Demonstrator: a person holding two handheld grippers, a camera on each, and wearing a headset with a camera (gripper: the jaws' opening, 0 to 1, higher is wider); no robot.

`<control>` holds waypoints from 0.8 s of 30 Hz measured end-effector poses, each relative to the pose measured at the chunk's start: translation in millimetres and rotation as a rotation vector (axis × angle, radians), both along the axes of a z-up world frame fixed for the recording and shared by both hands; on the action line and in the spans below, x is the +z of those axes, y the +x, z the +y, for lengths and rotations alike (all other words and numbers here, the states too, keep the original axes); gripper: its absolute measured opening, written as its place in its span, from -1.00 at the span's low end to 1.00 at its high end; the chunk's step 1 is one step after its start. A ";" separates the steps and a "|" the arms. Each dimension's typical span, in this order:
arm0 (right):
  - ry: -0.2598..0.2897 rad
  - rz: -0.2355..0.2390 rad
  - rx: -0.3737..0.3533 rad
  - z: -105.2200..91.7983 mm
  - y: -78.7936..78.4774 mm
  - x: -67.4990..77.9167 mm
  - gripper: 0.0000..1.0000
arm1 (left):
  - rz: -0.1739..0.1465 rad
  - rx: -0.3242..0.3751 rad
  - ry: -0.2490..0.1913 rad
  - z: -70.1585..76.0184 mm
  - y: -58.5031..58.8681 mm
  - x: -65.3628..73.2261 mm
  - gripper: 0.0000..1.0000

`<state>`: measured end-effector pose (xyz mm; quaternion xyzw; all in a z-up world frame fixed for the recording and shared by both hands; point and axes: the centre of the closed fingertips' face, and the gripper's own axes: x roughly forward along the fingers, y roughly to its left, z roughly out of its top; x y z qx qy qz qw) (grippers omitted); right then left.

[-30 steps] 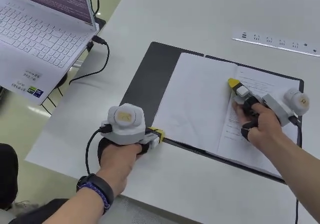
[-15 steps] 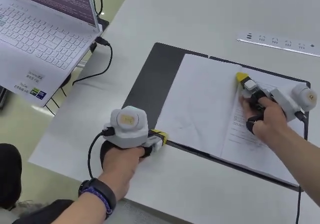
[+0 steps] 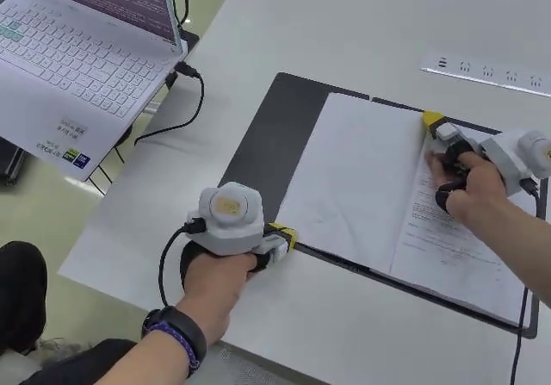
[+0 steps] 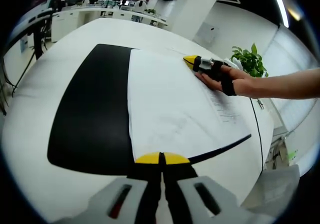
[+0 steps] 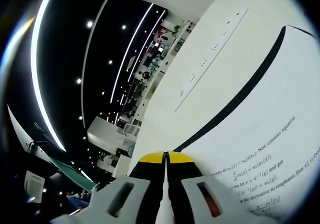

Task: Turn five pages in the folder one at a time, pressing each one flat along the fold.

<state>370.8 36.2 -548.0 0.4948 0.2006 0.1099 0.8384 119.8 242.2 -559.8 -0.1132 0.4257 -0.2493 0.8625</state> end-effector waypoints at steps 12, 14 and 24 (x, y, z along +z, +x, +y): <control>-0.016 -0.010 0.053 8.2 -13.3 -2.1 -1.00 | 0.012 0.000 -0.005 -0.2 -0.1 0.1 -1.00; -0.020 -0.016 0.074 12.1 -21.4 -0.6 -1.00 | 0.007 -0.002 0.000 -0.4 -0.1 0.3 -1.00; -0.028 -0.030 0.164 28.5 -53.6 1.2 -1.00 | 0.007 -0.003 -0.006 -0.3 -0.1 -0.3 -1.00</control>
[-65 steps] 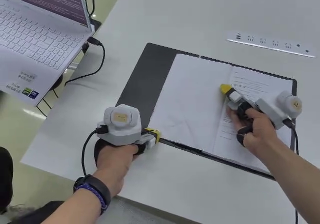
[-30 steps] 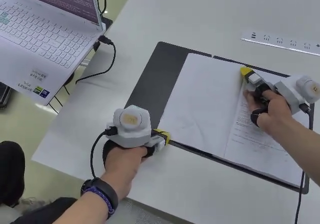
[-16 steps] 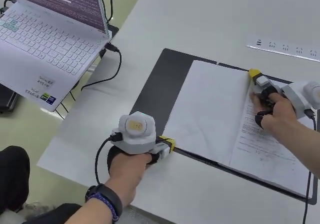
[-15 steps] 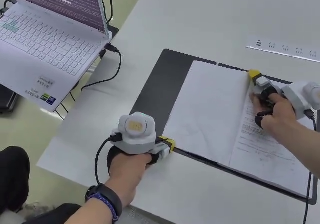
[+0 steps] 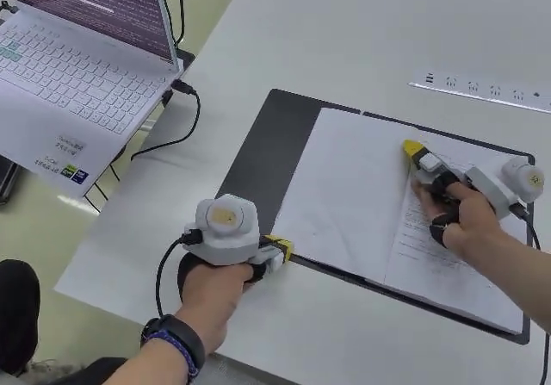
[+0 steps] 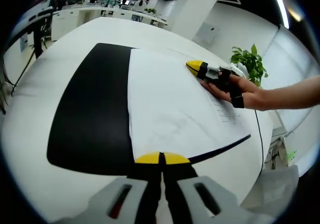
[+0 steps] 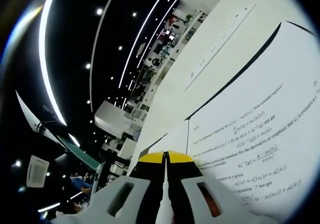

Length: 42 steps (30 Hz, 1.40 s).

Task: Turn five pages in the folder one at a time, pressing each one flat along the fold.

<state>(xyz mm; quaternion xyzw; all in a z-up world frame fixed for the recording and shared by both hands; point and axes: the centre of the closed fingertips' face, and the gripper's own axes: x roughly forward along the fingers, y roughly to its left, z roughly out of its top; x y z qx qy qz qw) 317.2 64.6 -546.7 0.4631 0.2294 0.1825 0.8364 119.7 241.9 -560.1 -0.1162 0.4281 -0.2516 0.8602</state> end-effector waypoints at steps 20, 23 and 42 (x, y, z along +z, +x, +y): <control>0.017 -0.008 0.011 25.2 -50.4 35.2 -1.00 | -0.016 0.007 0.004 -0.3 -0.6 -0.1 -1.00; 0.015 -0.007 0.012 25.7 -54.1 36.2 -1.00 | -0.022 -0.002 0.015 -0.8 -1.0 0.2 -1.00; -0.002 0.009 0.049 31.9 -76.7 36.2 -1.00 | -0.029 -0.022 0.046 -0.9 -0.9 0.1 -1.00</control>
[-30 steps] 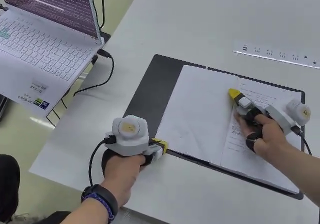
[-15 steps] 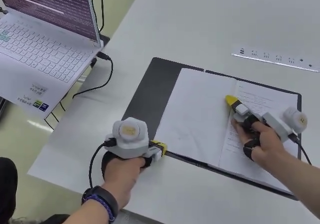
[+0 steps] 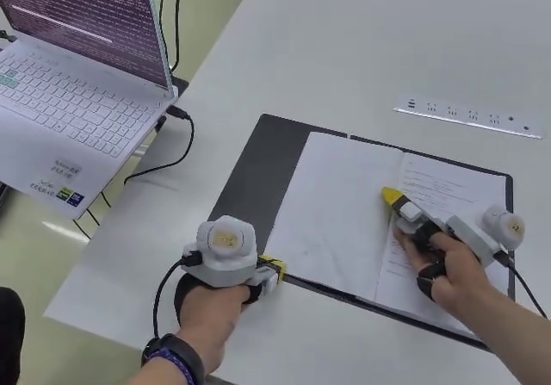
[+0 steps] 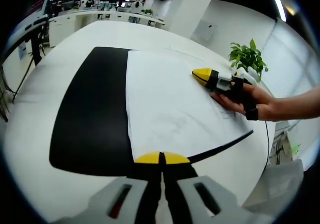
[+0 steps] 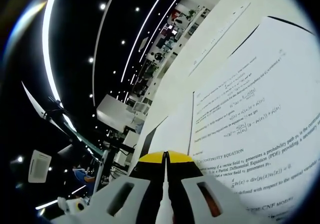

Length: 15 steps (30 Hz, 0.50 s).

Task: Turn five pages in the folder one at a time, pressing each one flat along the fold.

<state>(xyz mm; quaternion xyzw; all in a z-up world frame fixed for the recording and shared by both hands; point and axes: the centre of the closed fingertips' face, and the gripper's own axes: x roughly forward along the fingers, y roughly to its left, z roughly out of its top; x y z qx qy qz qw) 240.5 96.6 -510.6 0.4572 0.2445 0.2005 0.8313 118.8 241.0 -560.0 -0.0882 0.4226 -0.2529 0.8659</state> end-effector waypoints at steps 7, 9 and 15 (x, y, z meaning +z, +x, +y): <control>0.005 0.007 -0.005 -4.9 -3.4 -9.7 -1.00 | 0.004 0.004 -0.009 0.0 -0.3 0.4 -1.00; 0.006 0.006 -0.007 -5.4 -5.3 -11.2 -1.00 | 0.003 0.003 -0.008 0.1 -0.3 0.4 -1.00; 0.009 0.007 0.000 -7.8 -11.9 -19.6 -1.00 | 0.004 0.008 -0.011 0.2 0.1 0.4 -1.00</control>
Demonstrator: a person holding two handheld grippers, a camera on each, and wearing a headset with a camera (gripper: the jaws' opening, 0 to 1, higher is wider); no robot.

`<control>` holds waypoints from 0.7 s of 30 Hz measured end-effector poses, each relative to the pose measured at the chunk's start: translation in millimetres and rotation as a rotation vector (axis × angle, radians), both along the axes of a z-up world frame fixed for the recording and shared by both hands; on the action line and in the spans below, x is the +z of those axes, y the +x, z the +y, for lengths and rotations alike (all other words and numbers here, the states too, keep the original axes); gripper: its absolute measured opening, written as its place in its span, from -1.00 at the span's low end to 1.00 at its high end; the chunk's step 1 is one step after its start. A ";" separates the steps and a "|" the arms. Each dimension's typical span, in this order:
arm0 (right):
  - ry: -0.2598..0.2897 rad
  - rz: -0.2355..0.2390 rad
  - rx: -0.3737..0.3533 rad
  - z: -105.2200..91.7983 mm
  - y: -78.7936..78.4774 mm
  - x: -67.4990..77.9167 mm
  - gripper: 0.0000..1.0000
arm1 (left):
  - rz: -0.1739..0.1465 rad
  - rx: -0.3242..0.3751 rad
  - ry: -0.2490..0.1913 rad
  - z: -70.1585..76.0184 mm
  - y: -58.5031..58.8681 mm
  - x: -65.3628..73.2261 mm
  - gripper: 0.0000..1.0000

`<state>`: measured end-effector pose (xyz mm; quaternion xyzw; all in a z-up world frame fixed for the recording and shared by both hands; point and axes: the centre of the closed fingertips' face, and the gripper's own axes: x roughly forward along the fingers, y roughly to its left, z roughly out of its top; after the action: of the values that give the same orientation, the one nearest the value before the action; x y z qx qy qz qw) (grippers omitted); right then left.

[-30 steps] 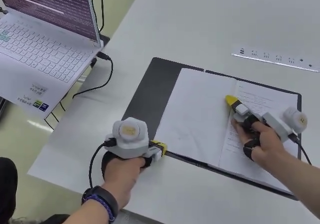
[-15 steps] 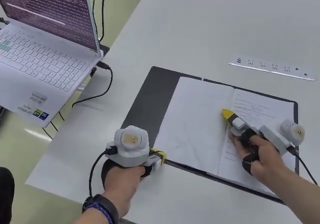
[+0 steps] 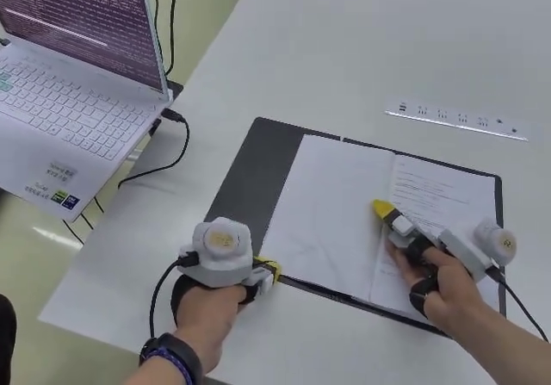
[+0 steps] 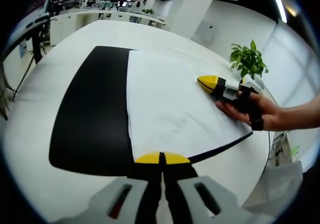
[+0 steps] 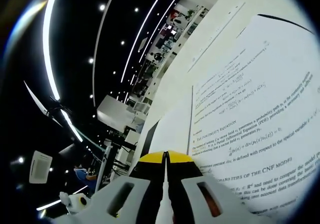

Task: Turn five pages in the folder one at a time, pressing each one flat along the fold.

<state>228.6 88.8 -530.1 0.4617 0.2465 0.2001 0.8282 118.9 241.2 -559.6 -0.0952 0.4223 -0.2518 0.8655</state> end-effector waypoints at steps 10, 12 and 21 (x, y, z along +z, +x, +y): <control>0.008 0.003 0.020 -3.7 -11.9 -14.6 -1.00 | -0.003 0.005 -0.007 0.5 0.4 -0.1 -1.00; 0.008 0.003 0.025 -3.8 -15.2 -16.4 -1.00 | -0.003 0.004 -0.008 0.2 0.3 0.1 -1.00; 0.001 0.010 0.045 2.2 -35.6 -17.9 -1.00 | -0.005 0.001 -0.006 0.5 0.2 0.0 -1.00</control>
<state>193.0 91.0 -548.0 0.4574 0.2608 0.2167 0.8221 119.2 241.8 -559.6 -0.0971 0.4194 -0.2530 0.8664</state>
